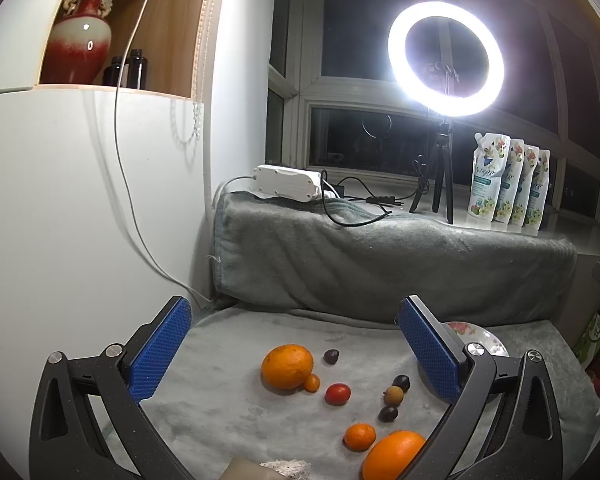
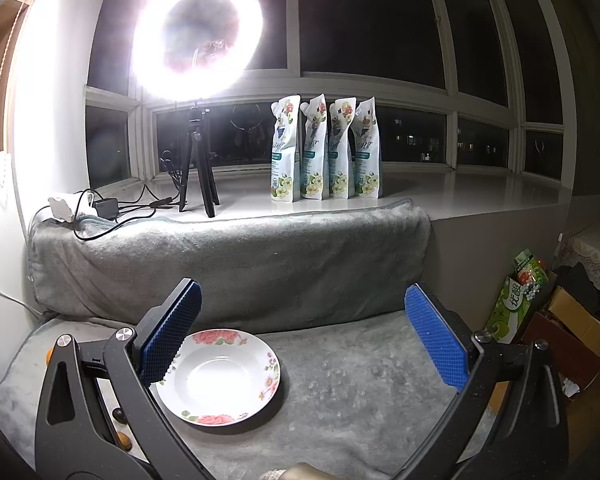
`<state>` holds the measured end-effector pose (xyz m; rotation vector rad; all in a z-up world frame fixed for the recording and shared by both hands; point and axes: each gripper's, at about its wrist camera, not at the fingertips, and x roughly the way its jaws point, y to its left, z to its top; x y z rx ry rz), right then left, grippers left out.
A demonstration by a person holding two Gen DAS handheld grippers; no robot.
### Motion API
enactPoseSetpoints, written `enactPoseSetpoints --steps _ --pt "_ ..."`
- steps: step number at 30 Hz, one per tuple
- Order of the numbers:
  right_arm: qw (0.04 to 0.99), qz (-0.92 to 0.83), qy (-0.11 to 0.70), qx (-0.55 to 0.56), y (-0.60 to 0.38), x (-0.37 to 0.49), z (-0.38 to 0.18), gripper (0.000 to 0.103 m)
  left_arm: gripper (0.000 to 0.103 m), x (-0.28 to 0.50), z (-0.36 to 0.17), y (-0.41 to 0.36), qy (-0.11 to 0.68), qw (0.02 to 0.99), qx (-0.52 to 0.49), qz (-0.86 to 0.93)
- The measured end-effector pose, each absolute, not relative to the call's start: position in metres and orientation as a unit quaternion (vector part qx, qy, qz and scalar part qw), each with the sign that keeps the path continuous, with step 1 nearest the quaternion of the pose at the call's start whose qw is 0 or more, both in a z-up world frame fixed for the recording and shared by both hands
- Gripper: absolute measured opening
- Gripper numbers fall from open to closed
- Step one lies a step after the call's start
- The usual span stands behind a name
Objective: Organize fruits
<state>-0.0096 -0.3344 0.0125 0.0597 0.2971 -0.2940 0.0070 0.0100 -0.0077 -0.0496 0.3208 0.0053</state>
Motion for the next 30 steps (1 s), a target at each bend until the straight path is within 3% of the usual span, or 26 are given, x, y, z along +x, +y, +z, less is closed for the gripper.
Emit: enactPoseSetpoints --steps 30 --pt "0.977 -0.148 0.148 0.031 -0.334 -0.0054 0.0135 0.103 0.103 0.0075 -0.007 0.0059 0.16 0.987 -0.024 0.003"
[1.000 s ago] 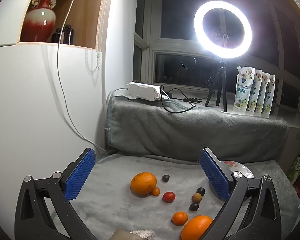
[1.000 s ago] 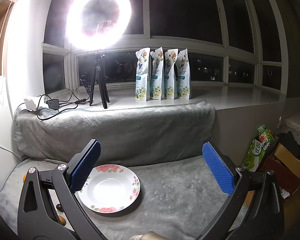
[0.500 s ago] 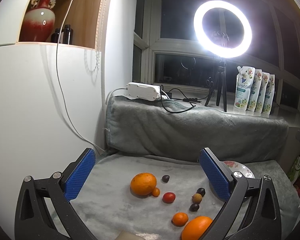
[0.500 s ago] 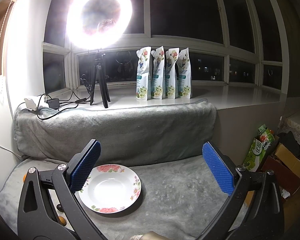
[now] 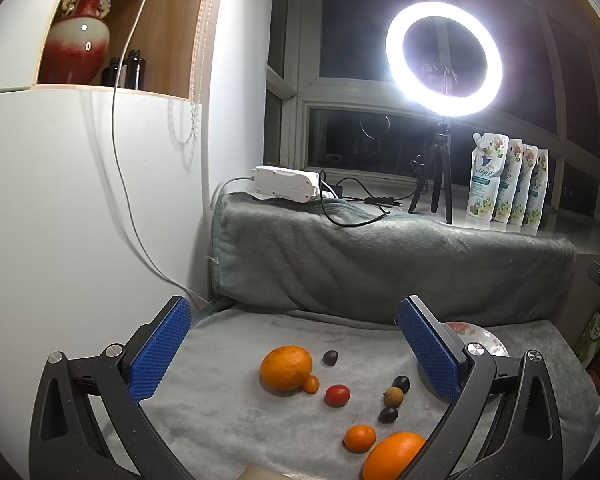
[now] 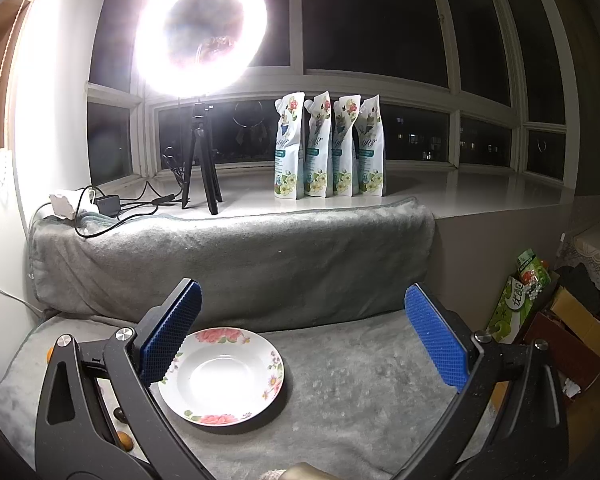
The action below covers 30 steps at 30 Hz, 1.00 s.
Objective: Organize fruits
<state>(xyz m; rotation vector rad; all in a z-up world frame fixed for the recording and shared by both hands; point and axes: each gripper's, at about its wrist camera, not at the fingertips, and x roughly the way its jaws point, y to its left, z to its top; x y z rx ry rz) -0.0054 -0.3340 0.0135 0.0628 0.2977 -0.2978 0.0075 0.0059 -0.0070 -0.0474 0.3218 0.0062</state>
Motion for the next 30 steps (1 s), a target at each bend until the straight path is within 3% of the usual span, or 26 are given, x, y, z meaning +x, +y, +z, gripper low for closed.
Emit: enactPoseSetpoints --steps 30 --pt "0.978 -0.137 0.158 0.027 -0.324 -0.004 0.005 0.103 0.103 0.01 -0.011 0.007 0.167 0.985 -0.034 -0.014"
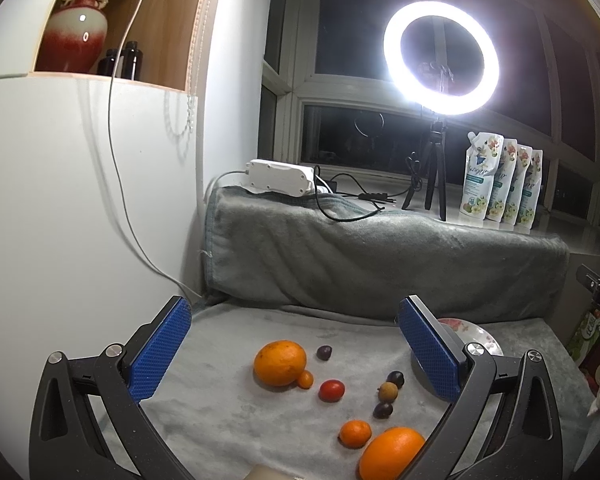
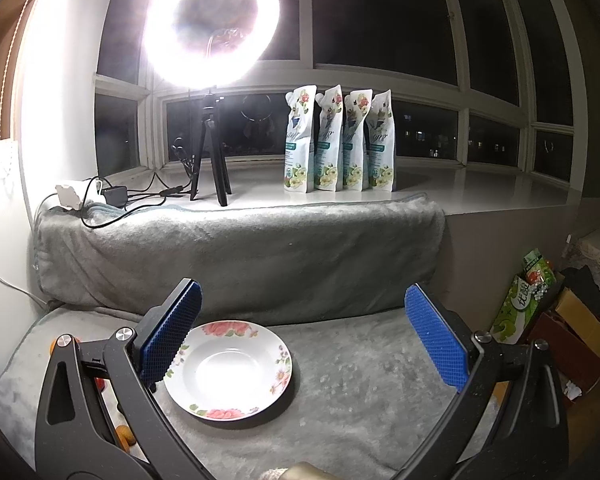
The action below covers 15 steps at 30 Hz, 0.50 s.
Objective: Organize fruits
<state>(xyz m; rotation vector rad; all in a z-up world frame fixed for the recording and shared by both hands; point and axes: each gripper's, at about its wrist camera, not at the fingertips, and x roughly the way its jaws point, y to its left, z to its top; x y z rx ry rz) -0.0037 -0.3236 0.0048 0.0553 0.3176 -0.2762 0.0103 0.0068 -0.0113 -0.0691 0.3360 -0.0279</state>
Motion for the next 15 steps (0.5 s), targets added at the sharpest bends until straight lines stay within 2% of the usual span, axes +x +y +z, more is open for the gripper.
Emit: enactPoseSetpoints --steps 15 --pt "0.976 -0.048 0.208 0.046 -0.319 0.007 -0.014 0.103 0.103 0.013 -0.035 0.025 0.212 0.973 -0.072 -0.062"
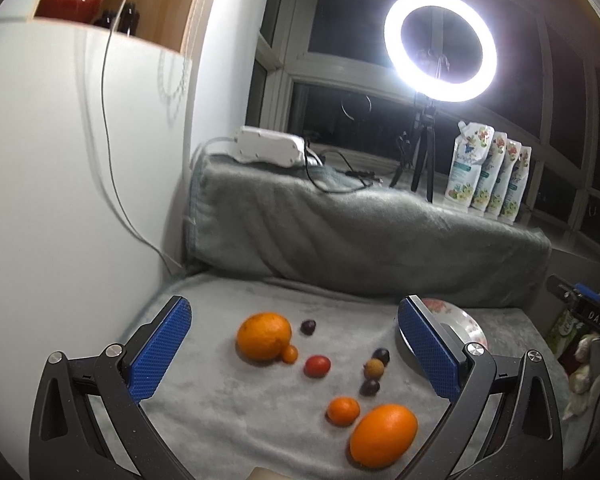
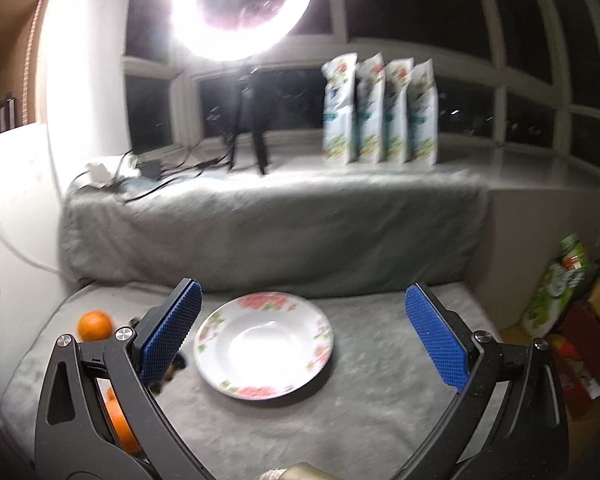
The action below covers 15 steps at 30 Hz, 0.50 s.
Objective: Organize fruits
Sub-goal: 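Reach the right gripper to the largest orange and close on it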
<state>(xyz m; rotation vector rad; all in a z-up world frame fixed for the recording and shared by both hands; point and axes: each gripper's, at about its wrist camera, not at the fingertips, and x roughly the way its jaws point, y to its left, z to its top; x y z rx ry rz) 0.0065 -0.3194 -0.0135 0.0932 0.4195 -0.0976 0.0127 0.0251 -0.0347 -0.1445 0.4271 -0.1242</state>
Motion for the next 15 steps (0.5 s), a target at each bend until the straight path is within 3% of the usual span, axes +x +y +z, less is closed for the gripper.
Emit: enactPoseSetpoints --steps 5,15 --pt "0.965 0.01 0.254 0.06 -0.31 0.019 -0.036 0.103 0.103 0.017 -0.054 0.031 0.254 0.956 -0.104 -0.102" --pt "0.925 0.127 0.343 0.106 -0.287 0.032 -0.075 0.1 0.086 0.018 -0.098 0.022 0.344 0.912 -0.142 -0.173"
